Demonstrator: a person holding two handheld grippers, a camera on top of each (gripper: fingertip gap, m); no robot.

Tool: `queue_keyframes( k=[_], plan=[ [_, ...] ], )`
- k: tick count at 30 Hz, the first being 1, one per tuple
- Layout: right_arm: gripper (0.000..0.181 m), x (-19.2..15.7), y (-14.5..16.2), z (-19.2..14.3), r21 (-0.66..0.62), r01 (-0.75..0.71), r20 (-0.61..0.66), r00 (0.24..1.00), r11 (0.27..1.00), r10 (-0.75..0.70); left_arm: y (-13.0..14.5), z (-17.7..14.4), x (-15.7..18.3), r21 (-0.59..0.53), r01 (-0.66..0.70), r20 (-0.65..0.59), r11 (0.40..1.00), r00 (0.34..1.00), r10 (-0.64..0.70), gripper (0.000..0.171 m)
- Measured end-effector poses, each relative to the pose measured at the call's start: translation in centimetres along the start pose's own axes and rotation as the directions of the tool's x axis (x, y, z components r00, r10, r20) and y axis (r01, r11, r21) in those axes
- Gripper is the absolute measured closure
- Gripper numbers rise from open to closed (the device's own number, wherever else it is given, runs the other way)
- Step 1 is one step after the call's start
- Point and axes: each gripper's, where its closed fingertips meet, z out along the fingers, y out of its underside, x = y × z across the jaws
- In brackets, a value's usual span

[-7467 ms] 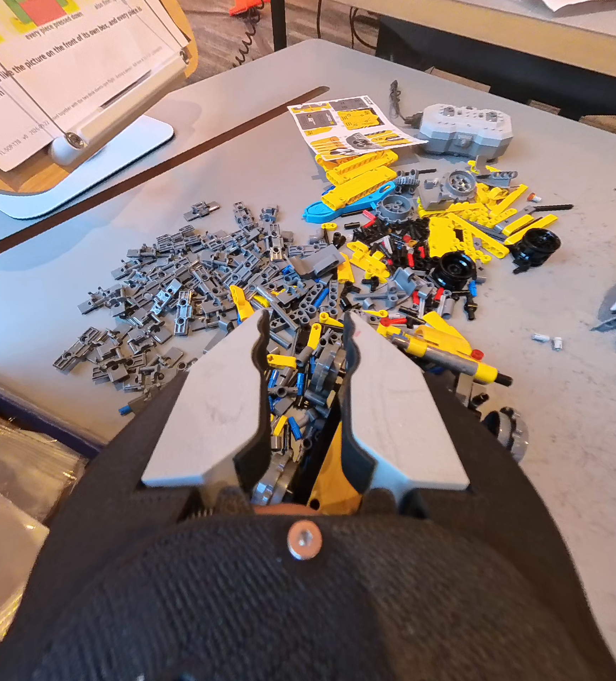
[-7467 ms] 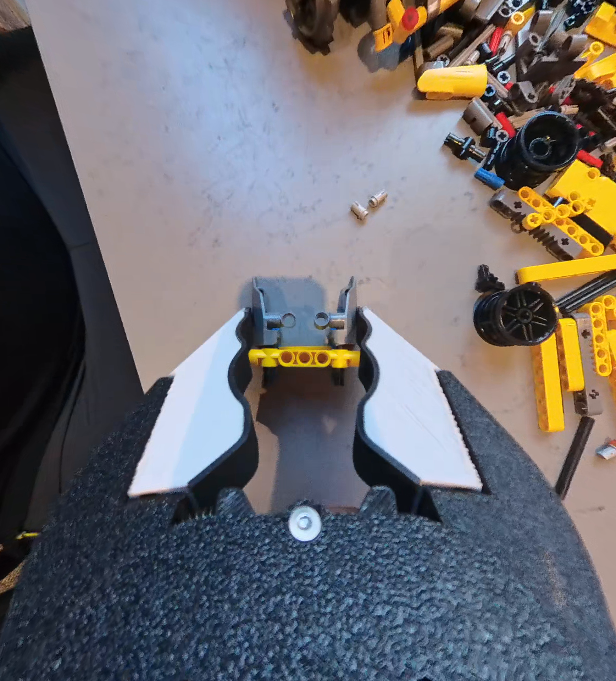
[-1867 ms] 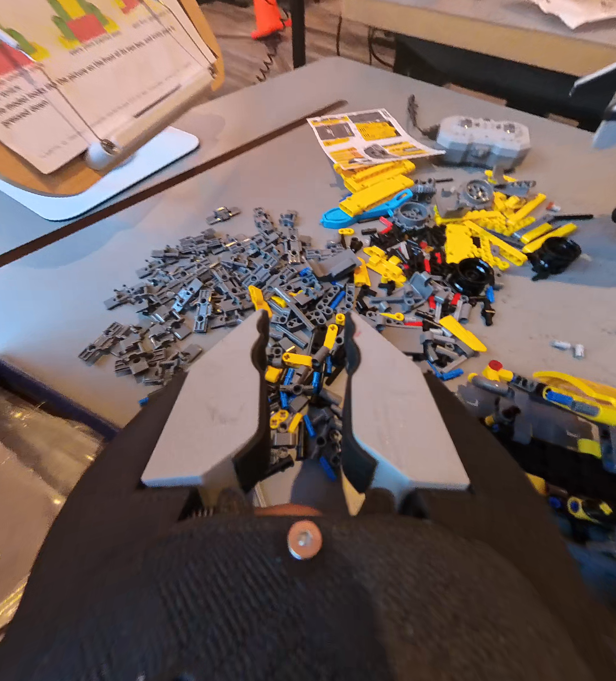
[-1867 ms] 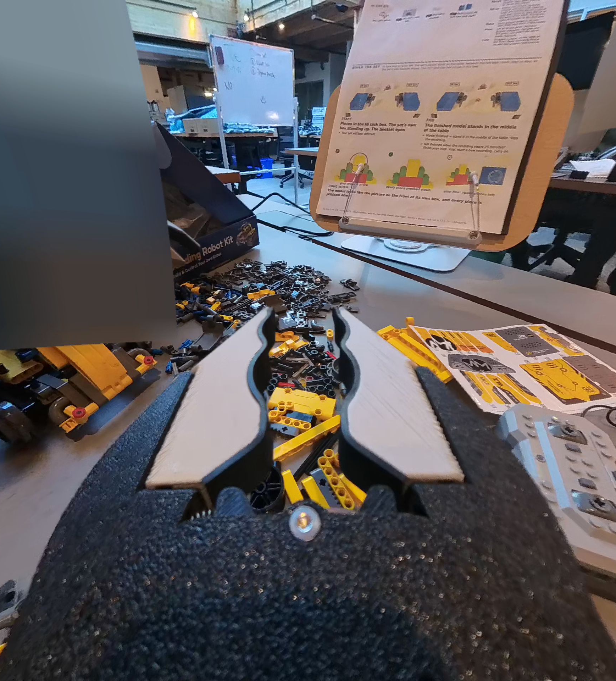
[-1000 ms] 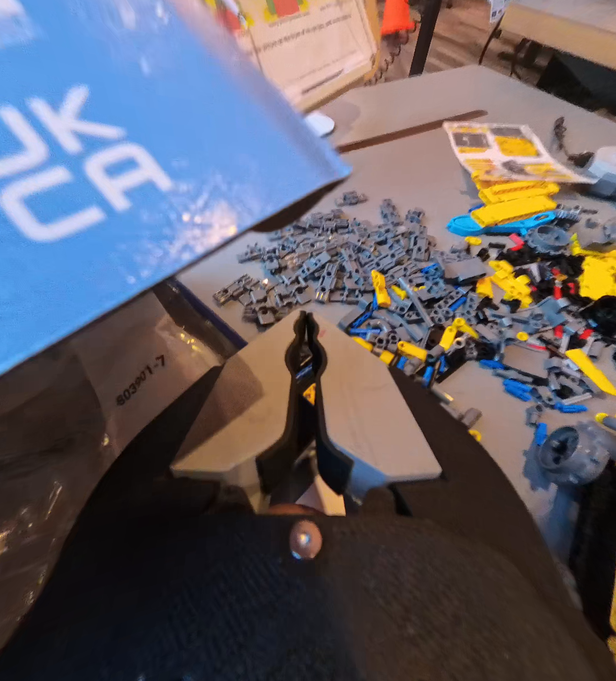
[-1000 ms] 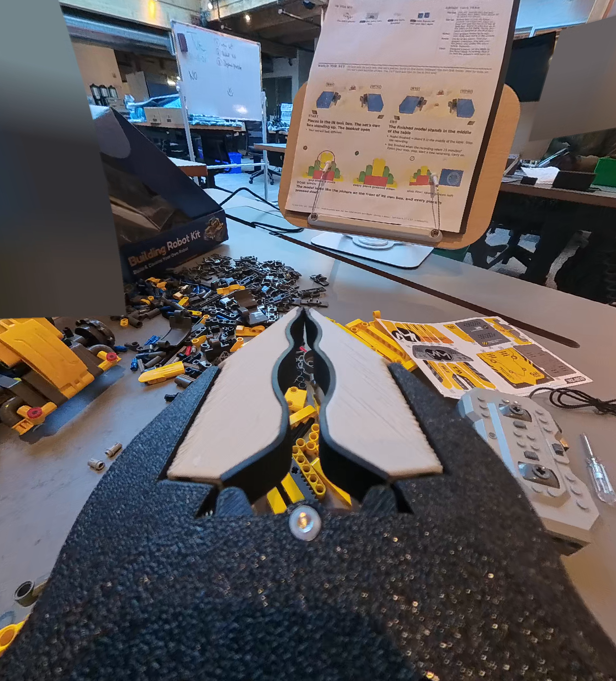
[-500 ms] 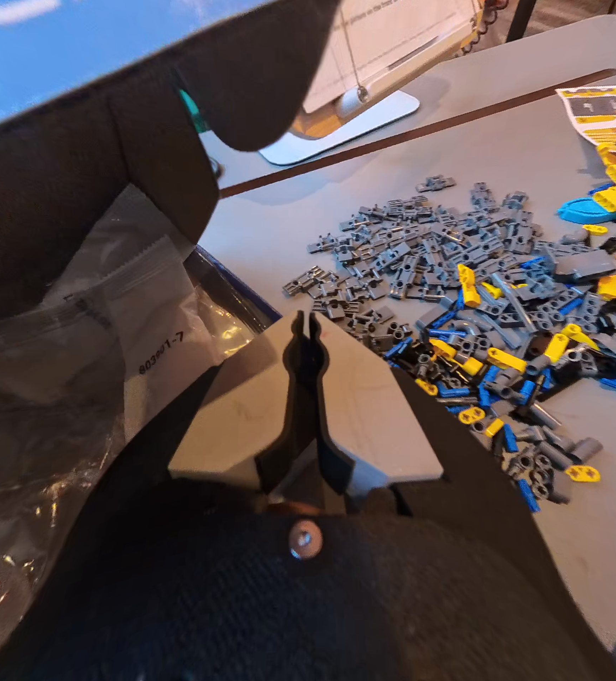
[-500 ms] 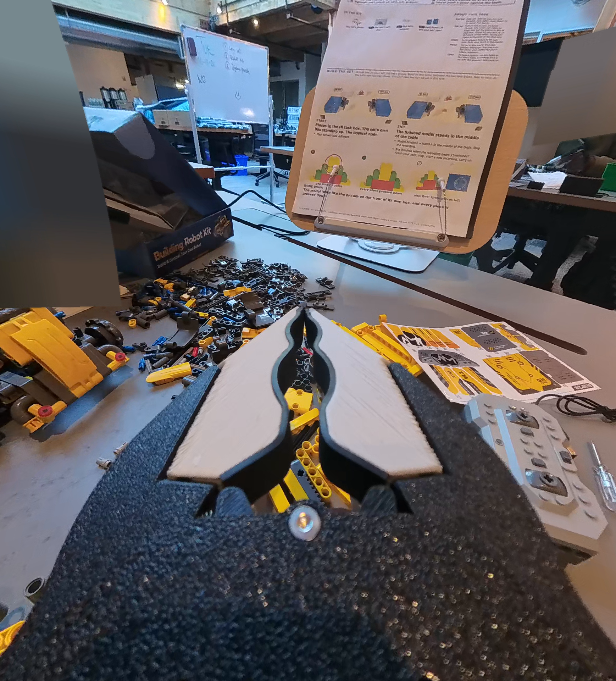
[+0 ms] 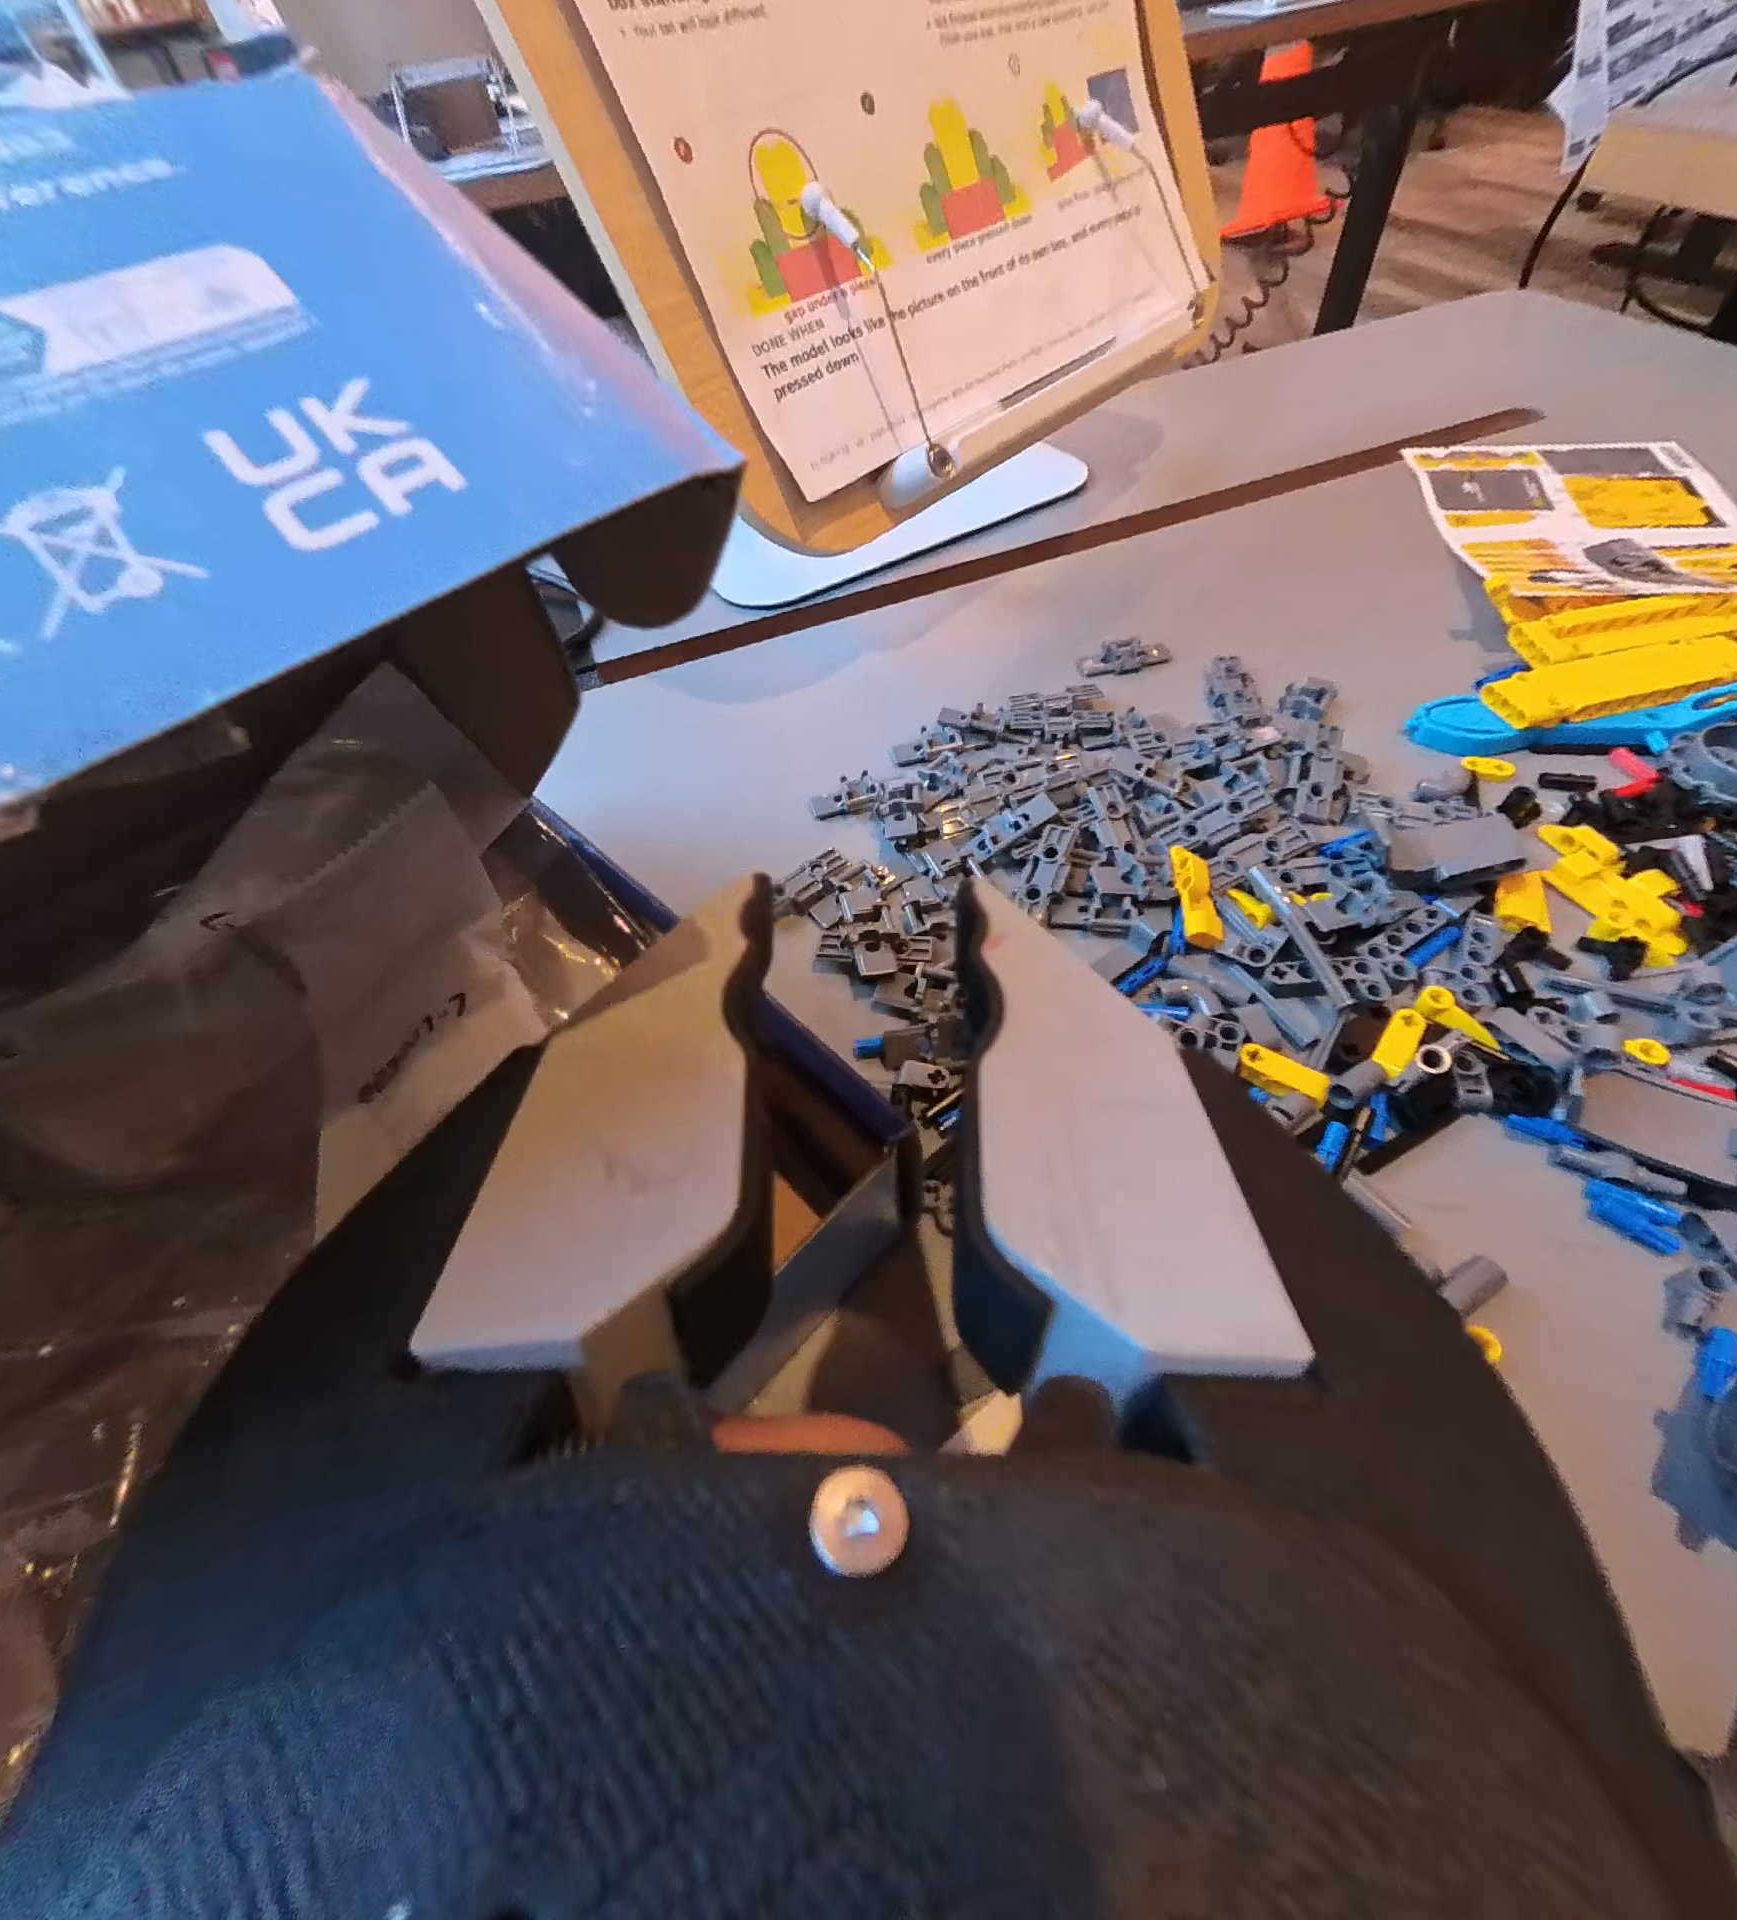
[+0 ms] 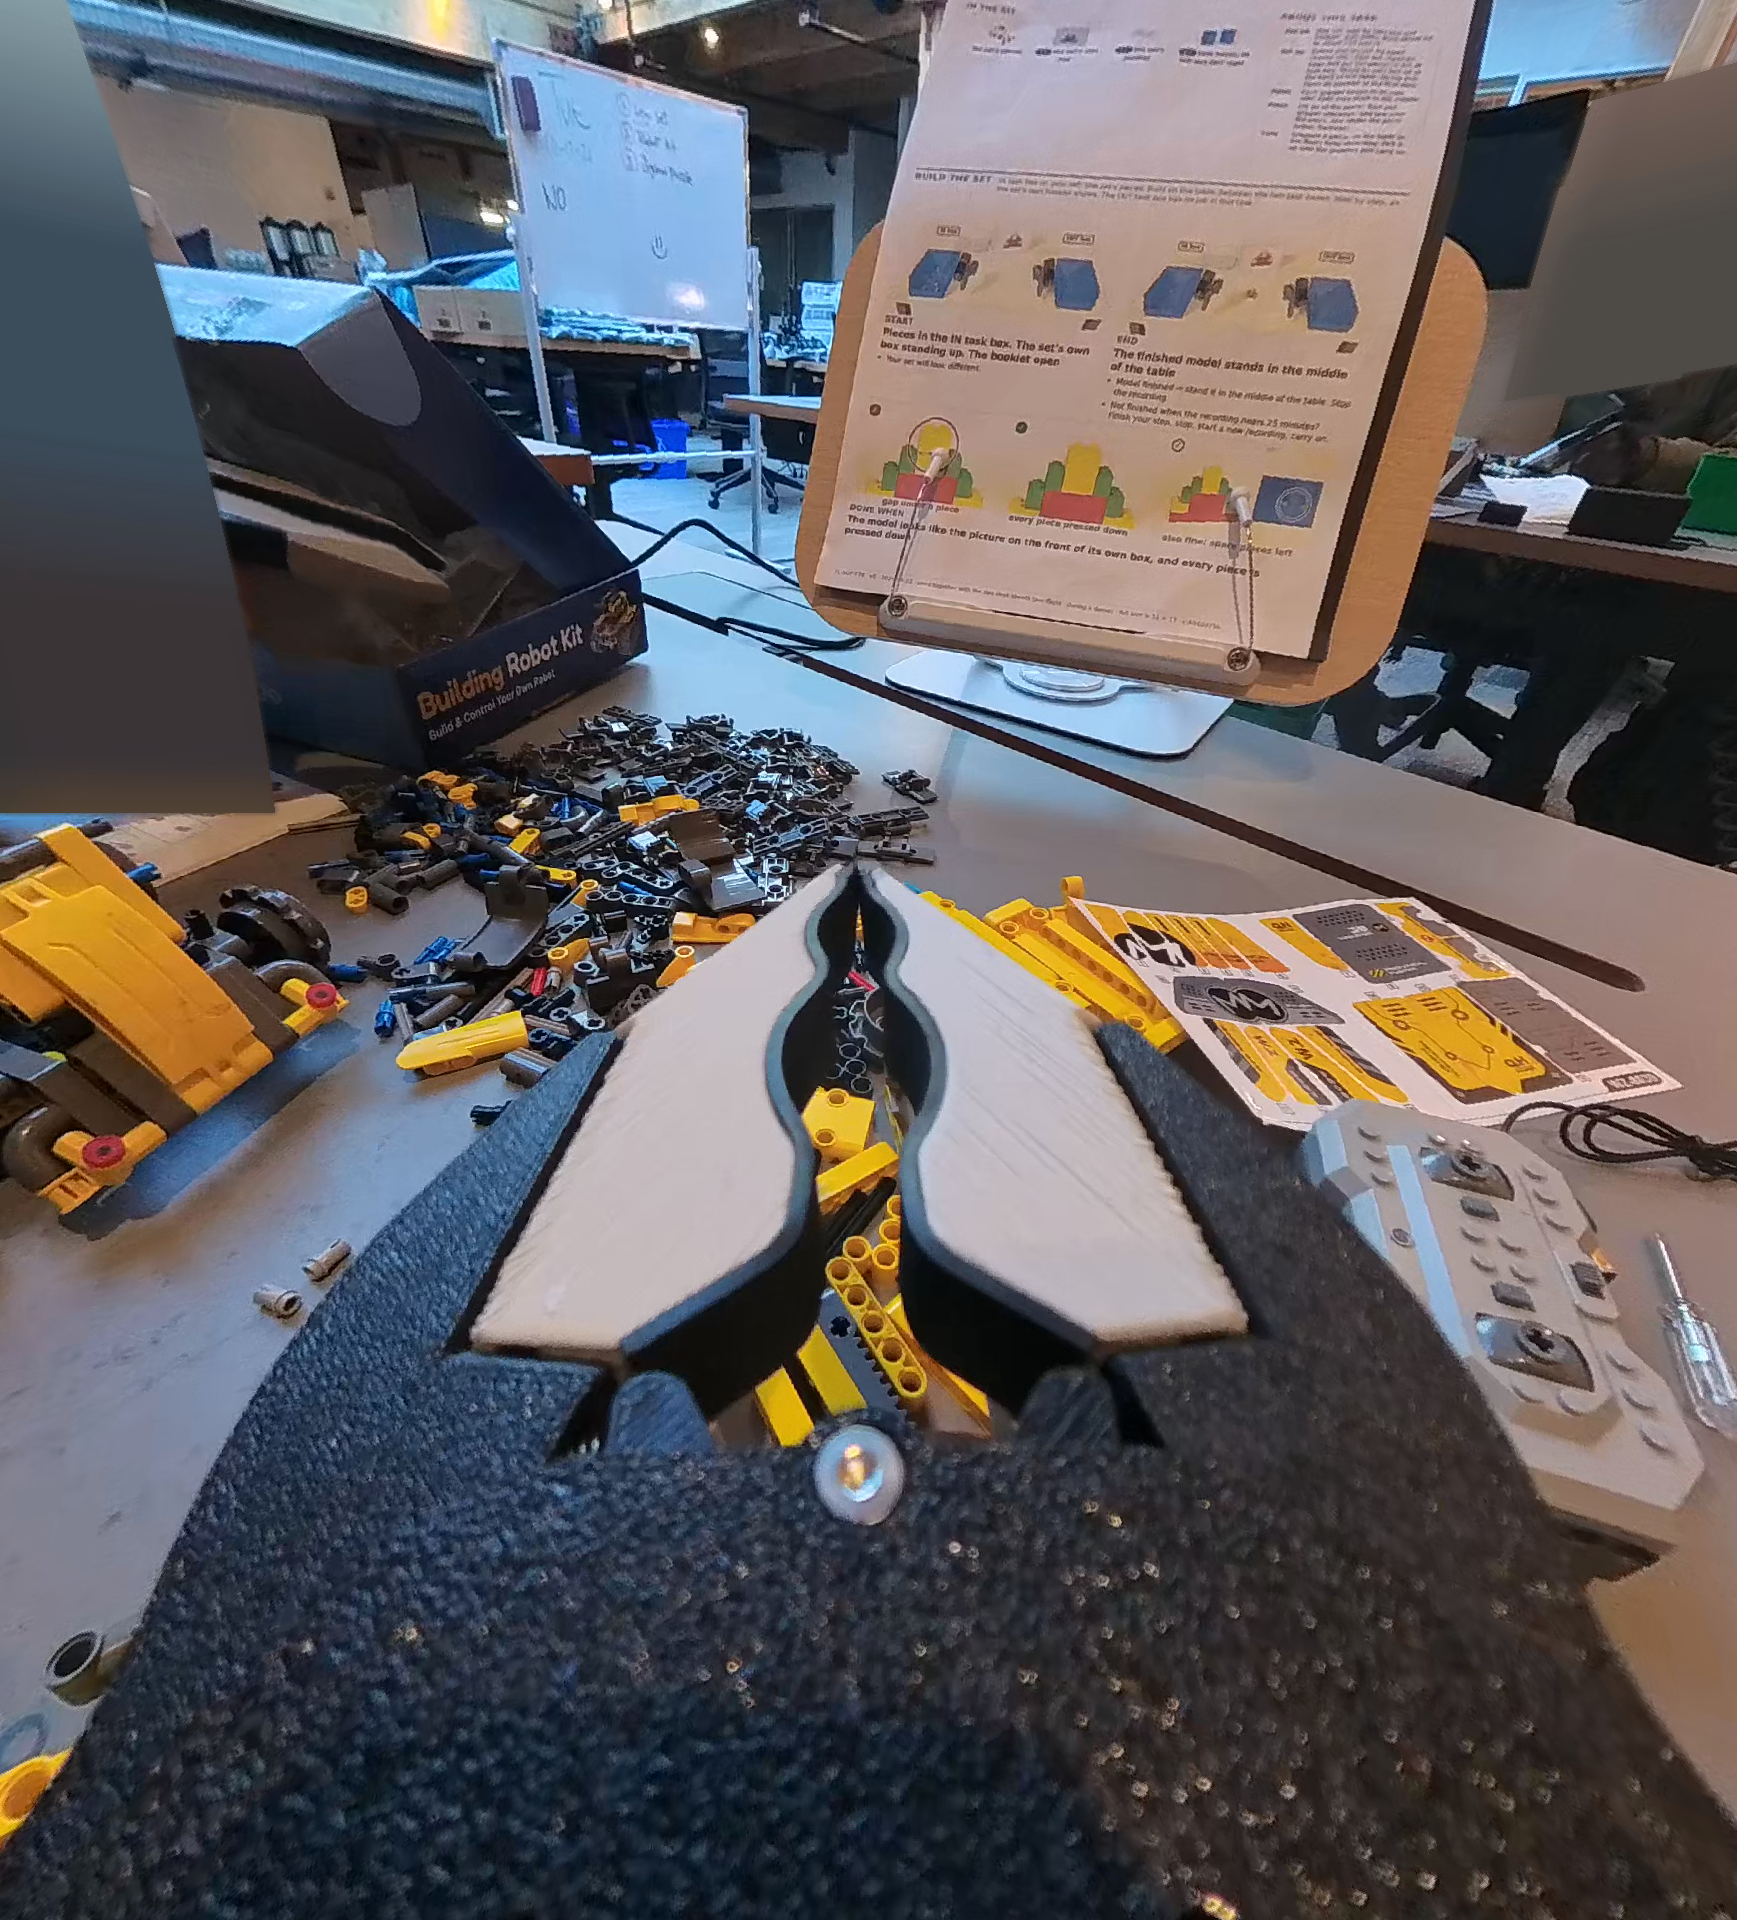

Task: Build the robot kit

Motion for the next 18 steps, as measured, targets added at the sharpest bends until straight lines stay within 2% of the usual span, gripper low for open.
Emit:
queue_keyframes(
  k=[3,4,7,9,11,14,18],
  plan=[
    [0.181,-0.1,0.1,0.1,-0.004,0.003,0.002,1.0,1.0,-0.003,0.0,-0.1,0.4,-0.01,-0.012,-0.013,1.0,1.0,0.012,0.159],
    [0.181,-0.1,0.1,0.1,-0.004,0.004,0.002,1.0,1.0,-0.004,0.2,-0.1,0.8,-0.027,-0.027,-0.033,0.999,0.999,0.026,0.171],
    [0.181,0.0,0.0,0.0,-0.001,0.004,0.001,1.0,1.0,-0.004,1.6,0.1,1.8,-0.116,-0.092,-0.064,0.989,0.994,0.085,0.171],
    [0.181,0.0,0.0,0.0,0.0,0.002,0.0,1.0,1.0,-0.002,2.6,0.4,2.2,-0.168,-0.165,-0.055,0.972,0.986,0.158,0.171],
    [0.181,0.0,-0.1,0.0,0.002,0.003,0.001,1.0,1.0,-0.003,4.1,0.6,3.1,-0.244,-0.211,-0.096,0.947,0.977,0.193,0.171],
    [0.181,-0.1,-0.1,-0.1,0.003,0.007,0.0,1.0,1.0,-0.007,6.2,0.3,4.5,-0.343,-0.231,-0.173,0.91,0.968,0.181,0.171],
    [0.181,0.0,-0.1,0.0,0.001,0.005,0.0,1.0,1.0,-0.005,8.2,-0.1,4.9,-0.435,-0.24,-0.212,0.868,0.964,0.16,0.171]
  ],
)
